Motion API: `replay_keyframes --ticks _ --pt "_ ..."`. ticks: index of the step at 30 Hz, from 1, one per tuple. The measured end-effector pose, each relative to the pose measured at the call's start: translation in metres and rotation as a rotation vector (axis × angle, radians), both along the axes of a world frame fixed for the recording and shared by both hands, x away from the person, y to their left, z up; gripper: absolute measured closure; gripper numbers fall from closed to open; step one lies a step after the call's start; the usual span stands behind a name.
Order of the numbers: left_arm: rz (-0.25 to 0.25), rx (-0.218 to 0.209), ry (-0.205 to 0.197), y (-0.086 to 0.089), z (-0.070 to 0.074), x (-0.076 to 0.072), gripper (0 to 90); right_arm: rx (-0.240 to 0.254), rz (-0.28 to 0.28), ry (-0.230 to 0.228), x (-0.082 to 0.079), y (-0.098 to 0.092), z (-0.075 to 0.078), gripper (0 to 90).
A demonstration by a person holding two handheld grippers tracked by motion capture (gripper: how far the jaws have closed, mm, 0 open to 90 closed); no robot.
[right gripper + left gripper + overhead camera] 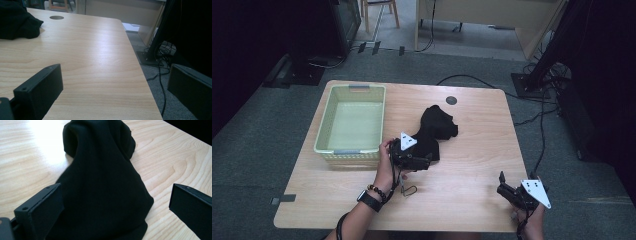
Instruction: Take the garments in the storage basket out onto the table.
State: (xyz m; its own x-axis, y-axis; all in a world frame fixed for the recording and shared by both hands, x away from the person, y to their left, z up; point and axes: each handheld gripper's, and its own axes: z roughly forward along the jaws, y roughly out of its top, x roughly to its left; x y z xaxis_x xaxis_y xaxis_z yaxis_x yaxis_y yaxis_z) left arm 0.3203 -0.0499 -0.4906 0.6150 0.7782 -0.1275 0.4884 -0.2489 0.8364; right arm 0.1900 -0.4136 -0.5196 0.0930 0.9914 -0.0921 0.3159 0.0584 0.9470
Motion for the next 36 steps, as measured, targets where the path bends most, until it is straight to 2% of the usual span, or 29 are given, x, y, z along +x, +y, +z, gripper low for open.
replay_keyframes --ticks 2,10,15,18,19,21,22,27,32,36 --pt "0.003 -0.009 -0.004 0.001 -0.003 -0.003 0.0 0.0 -0.001 0.0 0.0 0.0 0.0 0.0" --pt "0.005 0.009 -0.018 0.006 -0.013 -0.016 0.0 -0.002 -0.002 -0.001 0.0 0.0 0.0 0.0" --pt "-0.01 0.057 -0.03 0.01 -0.023 -0.026 0.0 -0.003 -0.003 -0.001 0.0 0.0 0.0 0.0" --pt "-0.007 0.066 -0.03 0.014 -0.027 -0.028 0.0 -0.007 -0.003 -0.001 0.0 0.001 0.0 0.0" --pt "-0.003 0.078 -0.019 0.016 -0.028 -0.029 0.0 -0.009 -0.005 -0.001 0.0 0.001 0.0 0.0" --pt "0.004 0.05 -0.019 0.019 -0.028 -0.03 0.0 -0.014 -0.005 -0.001 0.0 0.001 0.0 0.0" --pt "0.006 0.05 -0.024 0.02 -0.028 -0.031 0.0 -0.015 -0.005 -0.001 0.0 0.001 0.0 0.0" --pt "-0.001 0.068 -0.024 0.023 -0.028 -0.035 0.0 -0.015 -0.007 -0.001 0.0 0.001 0.0 0.0" --pt "0.019 0.069 -0.016 0.03 -0.028 -0.038 0.0 -0.015 -0.011 -0.004 0.0 0.001 0.0 0.0" --pt "0.026 0.09 -0.034 0.036 -0.028 -0.043 0.0 -0.018 -0.013 -0.007 -0.001 0.001 0.0 0.0"
